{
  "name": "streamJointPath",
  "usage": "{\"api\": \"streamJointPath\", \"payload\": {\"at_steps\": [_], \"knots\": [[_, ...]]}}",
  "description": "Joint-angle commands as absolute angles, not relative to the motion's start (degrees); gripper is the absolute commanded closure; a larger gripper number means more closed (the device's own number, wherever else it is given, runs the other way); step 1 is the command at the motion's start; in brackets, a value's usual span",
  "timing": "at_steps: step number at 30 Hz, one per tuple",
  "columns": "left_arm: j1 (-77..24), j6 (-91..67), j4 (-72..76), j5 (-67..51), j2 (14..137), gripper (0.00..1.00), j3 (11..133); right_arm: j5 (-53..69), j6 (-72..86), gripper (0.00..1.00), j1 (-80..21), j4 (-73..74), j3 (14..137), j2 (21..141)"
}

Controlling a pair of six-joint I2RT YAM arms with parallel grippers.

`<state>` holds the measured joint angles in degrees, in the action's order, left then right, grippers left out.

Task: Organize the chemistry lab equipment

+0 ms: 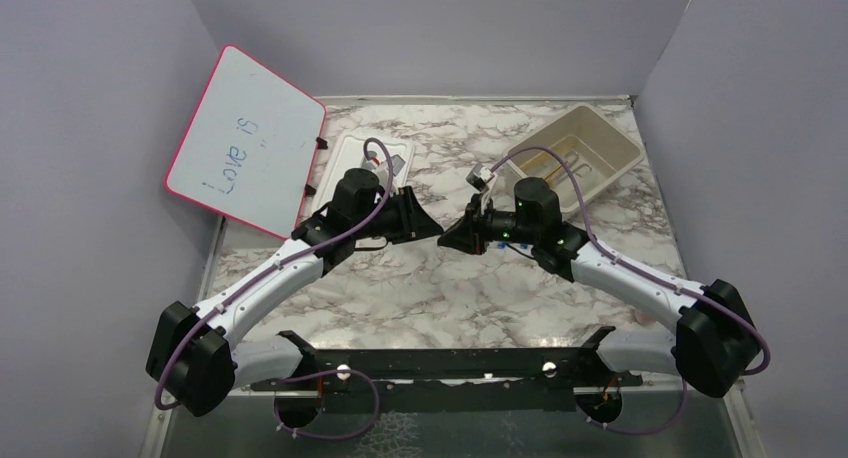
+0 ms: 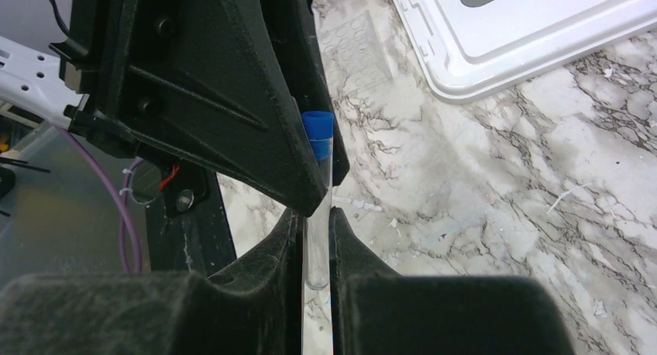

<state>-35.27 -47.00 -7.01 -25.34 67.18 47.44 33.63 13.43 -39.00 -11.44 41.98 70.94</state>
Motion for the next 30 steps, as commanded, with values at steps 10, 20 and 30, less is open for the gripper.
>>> {"api": "streamJointPath", "payload": {"at_steps": [10, 20, 30], "knots": [[-34.4, -46.7, -6.1, -24.4, 66.5, 0.76, 49.3, 37.1, 9.8, 0.89, -39.1, -10.6, 44.4, 71.8], [-34.2, -43.3, -9.0, -21.6, 64.5, 0.89, 49.4, 33.5, 14.3, 0.63, -39.1, -10.3, 45.7, 72.5], [-31.0, -27.3, -28.7, 14.9, 60.1, 0.89, 54.9, 21.5, 25.3, 0.53, -39.2, -6.7, 47.5, 76.5]]}}
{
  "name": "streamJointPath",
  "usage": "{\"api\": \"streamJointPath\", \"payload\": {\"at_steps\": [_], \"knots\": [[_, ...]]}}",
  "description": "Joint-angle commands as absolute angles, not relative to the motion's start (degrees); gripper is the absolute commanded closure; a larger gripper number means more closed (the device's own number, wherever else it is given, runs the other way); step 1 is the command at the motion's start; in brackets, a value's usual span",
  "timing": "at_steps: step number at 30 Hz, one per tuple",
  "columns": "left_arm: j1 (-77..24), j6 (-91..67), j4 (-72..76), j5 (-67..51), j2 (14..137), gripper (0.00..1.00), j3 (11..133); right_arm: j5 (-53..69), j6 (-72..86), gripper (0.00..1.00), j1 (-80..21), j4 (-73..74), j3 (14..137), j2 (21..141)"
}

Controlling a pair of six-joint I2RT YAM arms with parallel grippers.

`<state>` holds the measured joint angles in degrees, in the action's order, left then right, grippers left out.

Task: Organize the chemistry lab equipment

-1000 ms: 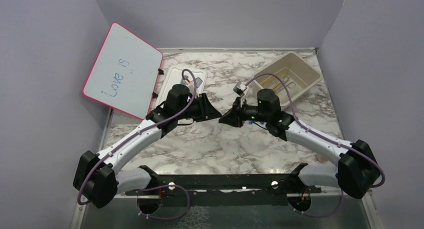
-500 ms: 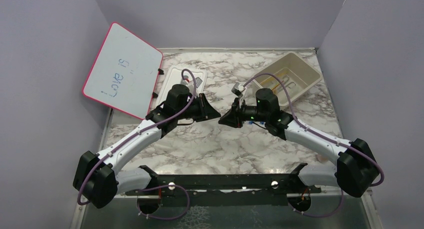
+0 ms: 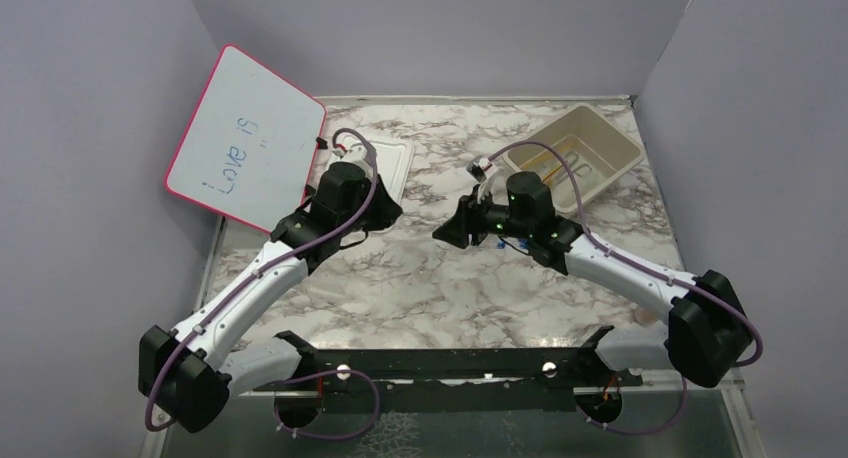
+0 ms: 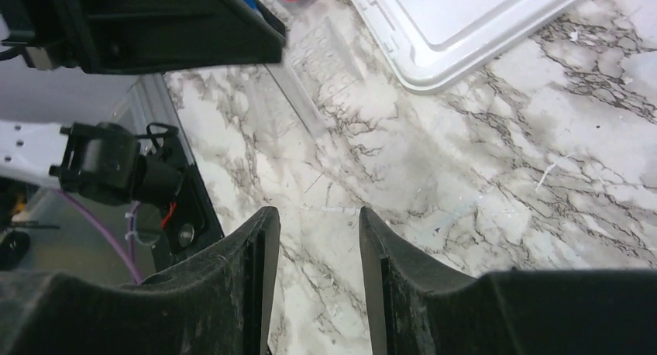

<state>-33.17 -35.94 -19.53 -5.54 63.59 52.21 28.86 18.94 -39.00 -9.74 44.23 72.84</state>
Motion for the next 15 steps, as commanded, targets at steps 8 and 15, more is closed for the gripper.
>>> {"api": "streamJointPath", "payload": {"at_steps": [8, 15], "knots": [[-27.3, -26.7, -27.9, 25.2, 58.4, 0.89, 50.2, 10.7, 36.4, 0.54, -43.1, -0.2, 56.4, 89.6], [-27.2, -32.7, -21.2, 29.4, 59.2, 0.89, 43.6, 12.2, 41.5, 0.55, -43.4, 0.5, 55.2, 92.6]]}}
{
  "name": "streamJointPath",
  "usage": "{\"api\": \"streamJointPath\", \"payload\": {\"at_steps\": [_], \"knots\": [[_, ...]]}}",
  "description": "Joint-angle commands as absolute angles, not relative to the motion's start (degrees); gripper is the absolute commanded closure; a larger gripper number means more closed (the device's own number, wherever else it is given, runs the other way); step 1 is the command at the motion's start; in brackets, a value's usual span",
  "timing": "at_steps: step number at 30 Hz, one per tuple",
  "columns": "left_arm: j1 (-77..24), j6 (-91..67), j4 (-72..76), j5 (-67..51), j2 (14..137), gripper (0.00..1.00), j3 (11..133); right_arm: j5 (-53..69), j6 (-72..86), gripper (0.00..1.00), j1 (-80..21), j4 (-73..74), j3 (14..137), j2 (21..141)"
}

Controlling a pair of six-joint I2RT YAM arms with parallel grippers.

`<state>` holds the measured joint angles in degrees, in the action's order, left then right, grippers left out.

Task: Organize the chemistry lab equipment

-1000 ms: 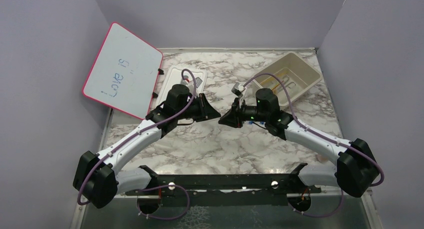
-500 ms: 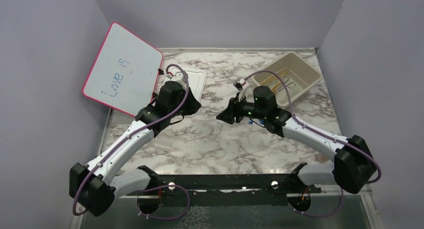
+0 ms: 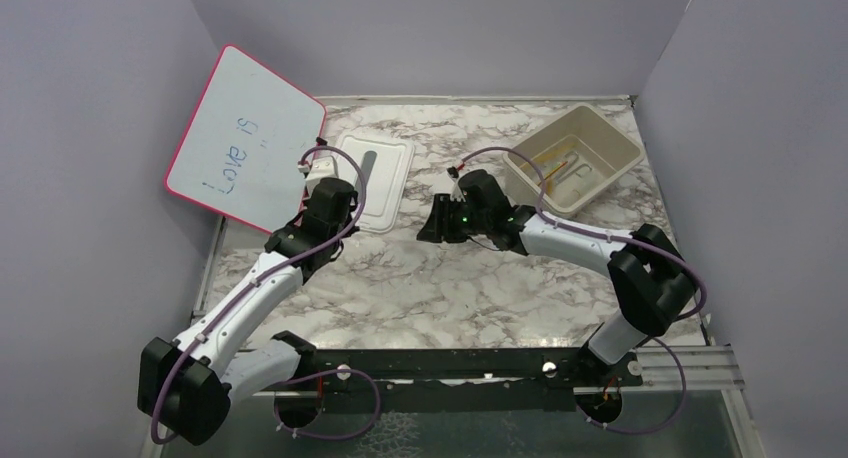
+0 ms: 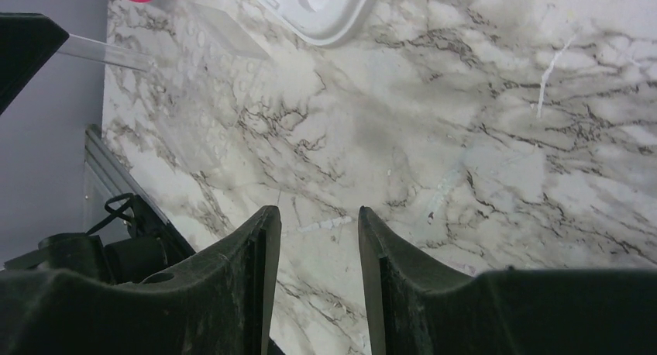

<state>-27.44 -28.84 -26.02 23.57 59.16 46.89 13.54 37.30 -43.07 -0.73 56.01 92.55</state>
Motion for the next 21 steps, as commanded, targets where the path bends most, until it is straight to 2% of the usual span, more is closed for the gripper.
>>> {"api": "streamJointPath", "payload": {"at_steps": [1, 9, 21], "knots": [[-27.2, -33.7, -20.8, 30.9, 59.3, 0.88, 42.9, 12.3, 41.6, 0.55, -43.5, -0.7, 54.6, 92.2], [-27.9, -36.4, -15.2, 33.3, 60.8, 0.89, 37.8, 12.0, 41.3, 0.55, -43.5, -1.2, 51.1, 89.7], [-29.0, -35.8, -6.2, 29.8, 60.7, 0.88, 31.4, 10.1, 40.3, 0.55, -43.4, 2.0, 51.3, 88.4]]}}
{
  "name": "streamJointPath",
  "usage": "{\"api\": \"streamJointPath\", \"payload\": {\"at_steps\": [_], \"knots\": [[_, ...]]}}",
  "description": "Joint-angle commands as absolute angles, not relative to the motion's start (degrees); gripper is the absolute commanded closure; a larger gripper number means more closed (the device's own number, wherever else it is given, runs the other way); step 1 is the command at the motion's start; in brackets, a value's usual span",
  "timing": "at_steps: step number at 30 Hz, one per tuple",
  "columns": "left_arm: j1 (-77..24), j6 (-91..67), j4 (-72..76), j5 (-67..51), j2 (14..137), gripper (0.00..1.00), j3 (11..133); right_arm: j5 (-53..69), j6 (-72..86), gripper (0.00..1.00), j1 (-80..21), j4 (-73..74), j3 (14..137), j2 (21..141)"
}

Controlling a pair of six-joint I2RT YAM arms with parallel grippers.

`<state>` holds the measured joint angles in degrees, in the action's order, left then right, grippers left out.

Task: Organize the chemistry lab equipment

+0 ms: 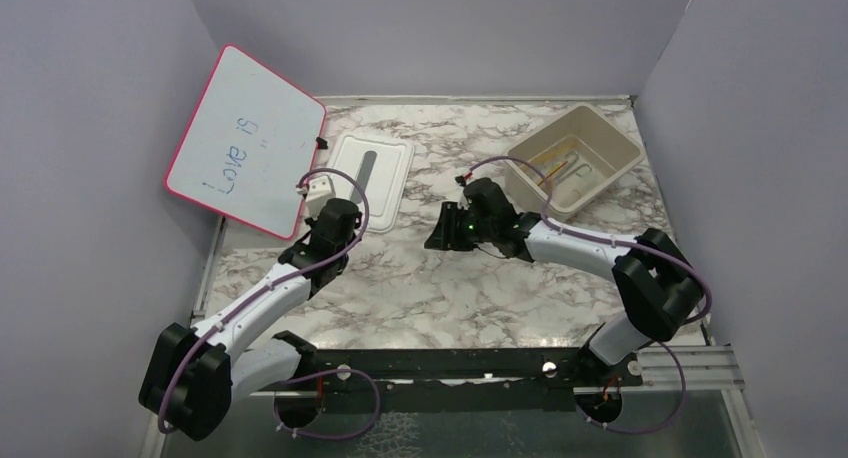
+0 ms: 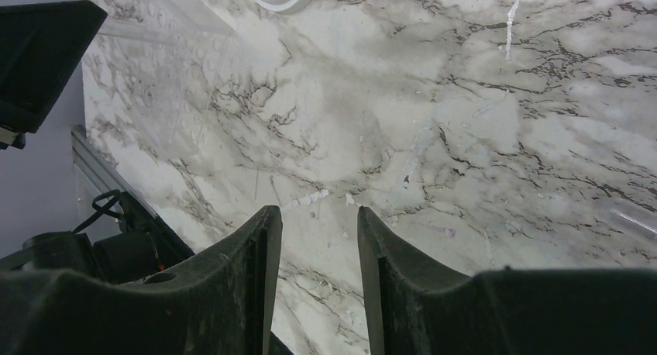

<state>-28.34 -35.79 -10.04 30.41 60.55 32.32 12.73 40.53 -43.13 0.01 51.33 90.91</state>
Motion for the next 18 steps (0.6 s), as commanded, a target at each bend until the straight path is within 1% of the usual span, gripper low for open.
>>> {"api": "streamJointPath", "payload": {"at_steps": [1, 7, 10, 14, 18], "knots": [[-29.1, -35.8, -6.2, 29.6, 60.6, 0.88, 31.3, 9.7, 40.2, 0.56, -43.5, 2.3, 51.1, 88.1], [-30.9, -34.9, -6.1, 28.7, 60.6, 0.88, 31.2, 7.9, 40.4, 0.55, -43.5, 2.6, 49.8, 86.9], [-33.1, -34.8, -6.7, 31.8, 60.7, 0.88, 30.9, 7.4, 40.4, 0.56, -43.5, 2.9, 49.6, 86.7], [-36.1, -35.7, -9.6, 39.9, 60.7, 0.88, 30.9, 7.4, 40.4, 0.56, -43.4, 2.8, 49.5, 86.7], [-36.6, -35.5, -10.2, 42.1, 59.6, 0.88, 31.4, 7.3, 40.3, 0.56, -43.5, 2.8, 49.3, 86.7]]}}
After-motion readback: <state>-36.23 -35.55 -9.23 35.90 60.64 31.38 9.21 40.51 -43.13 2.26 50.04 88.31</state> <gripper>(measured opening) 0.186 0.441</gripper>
